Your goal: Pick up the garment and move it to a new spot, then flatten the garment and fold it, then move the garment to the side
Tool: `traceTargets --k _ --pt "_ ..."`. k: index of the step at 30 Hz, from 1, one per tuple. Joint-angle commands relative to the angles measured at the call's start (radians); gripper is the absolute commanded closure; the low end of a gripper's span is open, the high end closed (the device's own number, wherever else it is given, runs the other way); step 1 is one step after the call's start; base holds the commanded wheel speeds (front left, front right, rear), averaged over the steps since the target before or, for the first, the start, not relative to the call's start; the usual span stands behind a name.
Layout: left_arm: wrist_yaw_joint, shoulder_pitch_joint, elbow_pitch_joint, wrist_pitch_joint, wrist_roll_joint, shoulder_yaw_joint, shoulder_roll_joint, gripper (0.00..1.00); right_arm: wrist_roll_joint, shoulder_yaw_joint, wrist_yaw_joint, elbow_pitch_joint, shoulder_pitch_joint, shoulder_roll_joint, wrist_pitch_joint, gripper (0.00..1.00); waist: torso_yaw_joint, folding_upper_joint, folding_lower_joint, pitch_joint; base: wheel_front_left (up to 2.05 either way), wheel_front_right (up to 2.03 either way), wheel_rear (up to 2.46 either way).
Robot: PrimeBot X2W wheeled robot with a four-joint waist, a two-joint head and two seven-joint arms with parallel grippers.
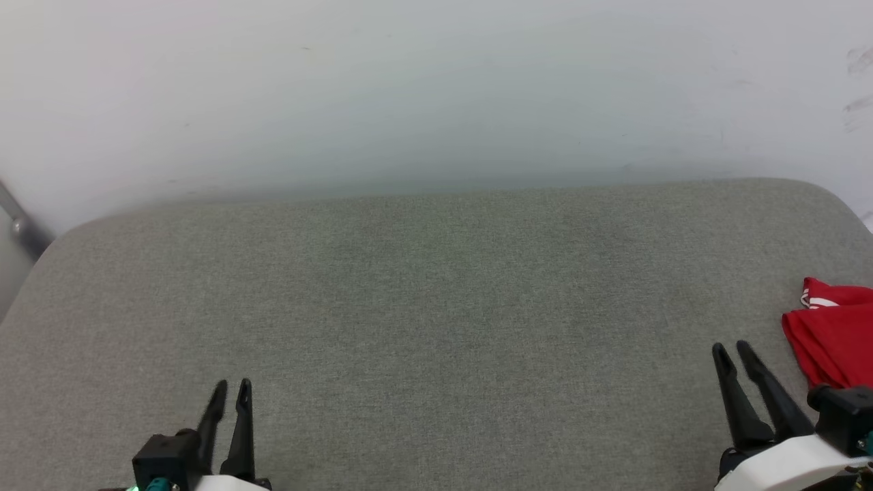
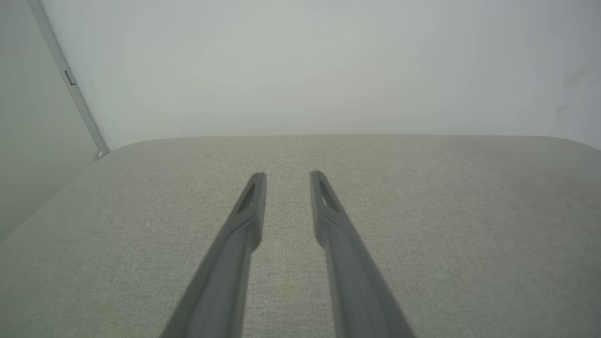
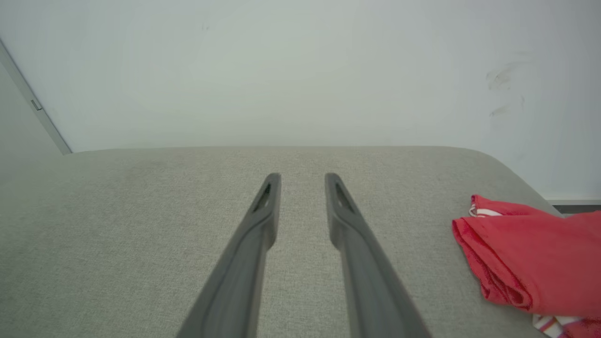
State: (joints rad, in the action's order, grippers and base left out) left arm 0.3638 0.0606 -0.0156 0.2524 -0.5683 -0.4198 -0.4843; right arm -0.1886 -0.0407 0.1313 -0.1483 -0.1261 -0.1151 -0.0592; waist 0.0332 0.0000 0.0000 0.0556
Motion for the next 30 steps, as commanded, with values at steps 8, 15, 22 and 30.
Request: traceTargets --k 8,15,22,30 --pt "-0.043 -0.007 0.022 -0.032 -0.103 0.043 0.044 1.0 -0.137 -0.005 0.0 0.044 0.02 0.006 -0.005 1.0 -0.002 0.0 0.0 -0.003 0.0 0.0 0.0" --pt "-0.089 -0.026 0.05 -0.062 -0.2 0.088 0.079 1.0 -0.264 -0.012 0.0 0.078 0.043 0.012 -0.009 1.0 -0.004 0.0 0.0 -0.007 0.0 0.0 0.0" --pt "-0.131 -0.044 0.075 -0.09 -0.288 0.129 0.111 1.0 -0.382 -0.018 0.0 0.11 0.064 0.016 -0.014 1.0 -0.006 0.0 0.0 -0.01 0.0 0.0 0.0" --pt "-0.175 -0.061 0.1 -0.119 -0.381 0.174 0.146 1.0 -0.505 -0.025 0.0 0.143 0.087 0.022 -0.018 1.0 -0.008 0.0 0.0 -0.014 0.0 0.0 0.0"
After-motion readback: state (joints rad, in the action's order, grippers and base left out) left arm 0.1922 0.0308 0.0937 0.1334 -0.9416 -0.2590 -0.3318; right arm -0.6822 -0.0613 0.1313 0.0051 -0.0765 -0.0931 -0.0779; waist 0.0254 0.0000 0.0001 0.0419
